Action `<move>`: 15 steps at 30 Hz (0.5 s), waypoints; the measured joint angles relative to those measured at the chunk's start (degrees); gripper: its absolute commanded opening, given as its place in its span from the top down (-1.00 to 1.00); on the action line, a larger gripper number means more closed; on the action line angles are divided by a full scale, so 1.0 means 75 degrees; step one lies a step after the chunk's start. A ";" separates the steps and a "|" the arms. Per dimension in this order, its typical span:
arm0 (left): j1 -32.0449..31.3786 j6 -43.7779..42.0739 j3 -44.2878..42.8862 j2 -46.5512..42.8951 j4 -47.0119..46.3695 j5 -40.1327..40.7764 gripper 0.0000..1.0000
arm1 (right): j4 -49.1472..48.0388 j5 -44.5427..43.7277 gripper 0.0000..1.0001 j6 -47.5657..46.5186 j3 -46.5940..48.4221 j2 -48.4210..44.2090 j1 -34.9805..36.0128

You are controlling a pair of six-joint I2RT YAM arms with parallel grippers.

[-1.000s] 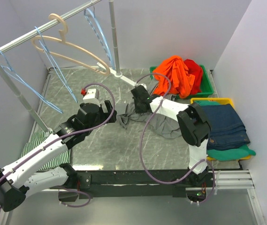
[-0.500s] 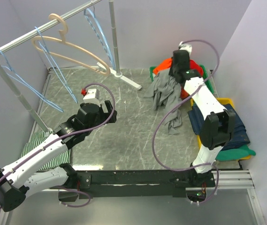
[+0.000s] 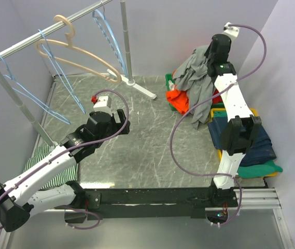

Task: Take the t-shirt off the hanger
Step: Place the T-shirt in the bin.

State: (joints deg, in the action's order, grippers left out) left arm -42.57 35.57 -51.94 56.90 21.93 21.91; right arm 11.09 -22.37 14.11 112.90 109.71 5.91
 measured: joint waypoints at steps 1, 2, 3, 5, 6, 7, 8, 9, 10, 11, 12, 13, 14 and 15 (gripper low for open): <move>0.0000 0.0000 -0.0015 0.0023 0.0009 0.0003 -0.93 | -0.0090 0.0015 1.00 0.0029 0.0096 0.0076 -0.0096; 0.0000 0.0000 -0.0029 0.0050 0.0015 0.0000 -0.93 | -0.0146 0.0055 1.00 0.0064 0.0181 0.0154 -0.0192; 0.0000 0.0000 -0.0052 0.0085 0.0023 0.0003 -0.93 | -0.0175 0.0108 1.00 0.0102 0.0294 0.0233 -0.0280; 0.0000 -0.0003 -0.0093 0.0149 0.0035 0.0006 -0.93 | -0.0224 0.0198 1.00 0.0175 0.0606 0.0399 -0.0420; 0.0000 -0.0006 -0.0108 0.0181 0.0038 0.0009 -0.93 | -0.0280 0.0259 1.00 0.0201 0.0793 0.0498 -0.0481; 0.0000 -0.0017 -0.0119 0.0207 0.0038 0.0012 -0.93 | -0.0358 0.0323 1.00 0.0230 0.0953 0.0565 -0.0533; 0.0000 -0.0029 -0.0125 0.0227 0.0038 0.0020 -0.93 | -0.0449 0.0388 1.00 0.0248 0.1064 0.0615 -0.0577; 0.0000 -0.0038 -0.0134 0.0245 0.0041 0.0035 -0.93 | -0.0551 0.0469 1.00 0.0259 0.1154 0.0638 -0.0609; 0.0000 -0.0055 -0.0152 0.0271 0.0044 0.0041 -0.93 | -0.0682 0.0542 1.00 0.0283 0.1233 0.0650 -0.0638; 0.0000 -0.0055 -0.0166 0.0289 0.0044 0.0058 -0.93 | -0.0784 0.0615 1.00 0.0303 0.1309 0.0650 -0.0662; 0.0000 -0.0058 -0.0181 0.0300 0.0044 0.0061 -0.93 | -0.0886 0.0685 1.00 0.0315 0.1376 0.0650 -0.0679; 0.0000 -0.0058 -0.0192 0.0309 0.0050 0.0064 -0.93 | -0.1032 0.0764 1.00 0.0335 0.1463 0.0650 -0.0691; 0.0000 -0.0058 -0.0207 0.0312 0.0050 0.0064 -0.93 | -0.1157 0.0828 1.00 0.0344 0.1542 0.0650 -0.0694; 0.0000 -0.0058 -0.0207 0.0318 0.0047 0.0064 -0.93 | -0.1276 0.0898 1.00 0.0356 0.1609 0.0650 -0.0694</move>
State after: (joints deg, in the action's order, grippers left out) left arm -42.57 35.14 -53.49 59.29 22.28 22.39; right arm 1.52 -15.64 16.78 124.97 114.59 0.71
